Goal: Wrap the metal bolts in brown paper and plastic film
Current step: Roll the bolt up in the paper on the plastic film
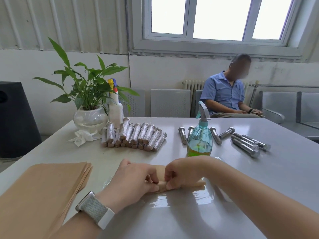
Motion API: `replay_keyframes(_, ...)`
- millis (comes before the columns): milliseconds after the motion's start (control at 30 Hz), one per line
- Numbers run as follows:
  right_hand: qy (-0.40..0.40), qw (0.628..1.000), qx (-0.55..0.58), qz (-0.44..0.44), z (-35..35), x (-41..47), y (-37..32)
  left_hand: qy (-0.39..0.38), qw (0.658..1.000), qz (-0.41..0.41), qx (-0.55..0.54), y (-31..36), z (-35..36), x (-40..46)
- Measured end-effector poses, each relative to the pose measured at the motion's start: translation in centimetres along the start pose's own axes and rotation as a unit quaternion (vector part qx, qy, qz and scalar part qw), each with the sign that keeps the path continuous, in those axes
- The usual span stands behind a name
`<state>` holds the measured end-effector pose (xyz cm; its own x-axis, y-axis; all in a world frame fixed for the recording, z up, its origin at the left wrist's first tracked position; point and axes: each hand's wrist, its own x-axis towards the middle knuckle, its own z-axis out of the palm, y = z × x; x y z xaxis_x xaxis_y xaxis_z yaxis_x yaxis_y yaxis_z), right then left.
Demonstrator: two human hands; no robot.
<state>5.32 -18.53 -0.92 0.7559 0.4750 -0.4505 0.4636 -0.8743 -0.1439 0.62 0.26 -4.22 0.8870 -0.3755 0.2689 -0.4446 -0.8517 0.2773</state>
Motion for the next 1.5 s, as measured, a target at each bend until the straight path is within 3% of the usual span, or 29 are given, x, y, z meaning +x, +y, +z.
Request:
replay_keyframes(67, 0.038, 0.999, -0.007, -0.005, -0.9, 0.2, 0.0, -0.017, 1.0, -0.007, -0.021, -0.2, -0.1, 0.0)
replay_keyframes(167, 0.183, 0.983, 0.015, -0.018, -1.7, 1.2, 0.3, -0.04, 0.998, -0.016, -0.047, -0.5, -0.2, 0.1)
replay_keyframes(200, 0.198, 0.98, 0.013, -0.014, -1.8, 1.8, 0.3, -0.046, 0.998, -0.017, -0.05, -0.5, -0.3, 0.1)
replay_keyframes(433, 0.132, 0.99, 0.02, 0.051, -1.3, 4.1, 0.0, -0.046, 0.996, -0.03, -0.065, -0.6, -0.2, 0.0)
replay_keyframes(733, 0.04, 0.999, -0.004, 0.006, -2.1, 1.2, 0.6, -0.007, 1.0, -0.011, -0.018, 0.0, -0.1, 0.0)
replay_keyframes(1000, 0.114, 0.988, -0.099, -0.019, -1.4, -1.4, -0.6, 0.046, 0.994, 0.053, 0.089, 0.6, 0.4, -0.4)
replay_keyframes(1233, 0.193, 0.977, -0.066, -0.06, 0.6, -2.1, -0.2, 0.023, 0.995, 0.062, 0.073, 0.3, 0.3, -0.2)
replay_keyframes(1500, 0.223, 0.974, -0.033, -0.035, 2.3, -2.3, 0.0, 0.052, 0.991, 0.083, 0.094, 0.4, 0.1, -0.5)
